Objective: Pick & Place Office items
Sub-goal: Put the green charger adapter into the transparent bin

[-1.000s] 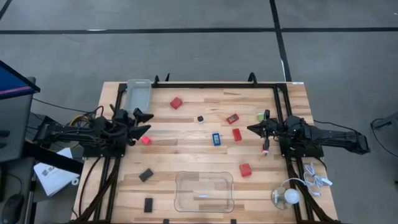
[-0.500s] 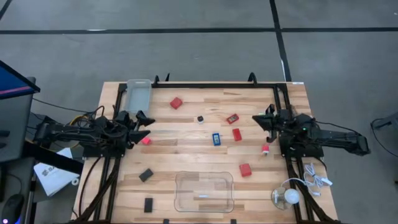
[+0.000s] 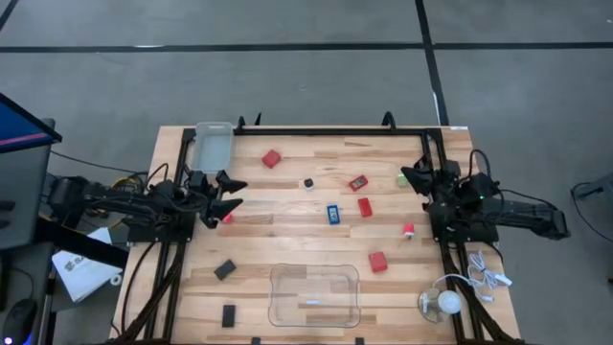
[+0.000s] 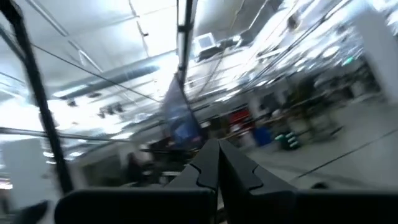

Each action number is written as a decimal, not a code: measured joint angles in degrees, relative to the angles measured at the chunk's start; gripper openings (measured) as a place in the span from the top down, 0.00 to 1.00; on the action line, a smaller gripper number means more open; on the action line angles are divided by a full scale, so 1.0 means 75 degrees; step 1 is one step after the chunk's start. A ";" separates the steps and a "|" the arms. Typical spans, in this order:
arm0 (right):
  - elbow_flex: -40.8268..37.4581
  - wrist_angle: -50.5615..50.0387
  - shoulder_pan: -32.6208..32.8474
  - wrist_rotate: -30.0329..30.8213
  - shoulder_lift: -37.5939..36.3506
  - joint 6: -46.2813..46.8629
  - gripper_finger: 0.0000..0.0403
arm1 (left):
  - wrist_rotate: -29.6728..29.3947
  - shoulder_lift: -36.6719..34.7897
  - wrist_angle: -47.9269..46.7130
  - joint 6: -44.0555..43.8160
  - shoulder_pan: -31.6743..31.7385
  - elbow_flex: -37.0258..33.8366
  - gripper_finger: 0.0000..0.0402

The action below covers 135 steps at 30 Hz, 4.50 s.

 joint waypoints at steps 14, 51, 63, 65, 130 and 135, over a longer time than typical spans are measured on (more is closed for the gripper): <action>-0.0333 -0.0120 0.2196 -0.1657 0.0118 0.0466 1.00 | 0.0763 0.1695 0.1780 -0.0424 -0.0261 0.0000 0.26; -0.0350 0.1509 0.2432 0.3478 0.0204 -0.1133 1.00 | 0.2553 0.2507 0.2193 0.0648 -0.1407 0.1008 0.26; -0.0352 0.1437 0.2406 0.4065 0.0204 -0.0404 1.00 | 0.2527 0.2504 0.2521 0.1036 -0.1416 0.1008 0.26; -0.0352 0.1462 0.2406 0.4591 0.0204 -0.0395 1.00 | 0.2529 0.2504 0.2546 0.1181 -0.1416 0.1008 0.26; 0.5217 -1.1136 -0.3704 0.1930 0.7535 0.1719 0.34 | 0.2554 0.2507 0.2503 0.1329 -0.1416 0.1189 0.26; 0.4440 -1.0654 -0.3842 0.1600 0.7388 0.1935 0.34 | 0.2467 0.2507 0.2505 0.1341 -0.1416 0.1189 0.26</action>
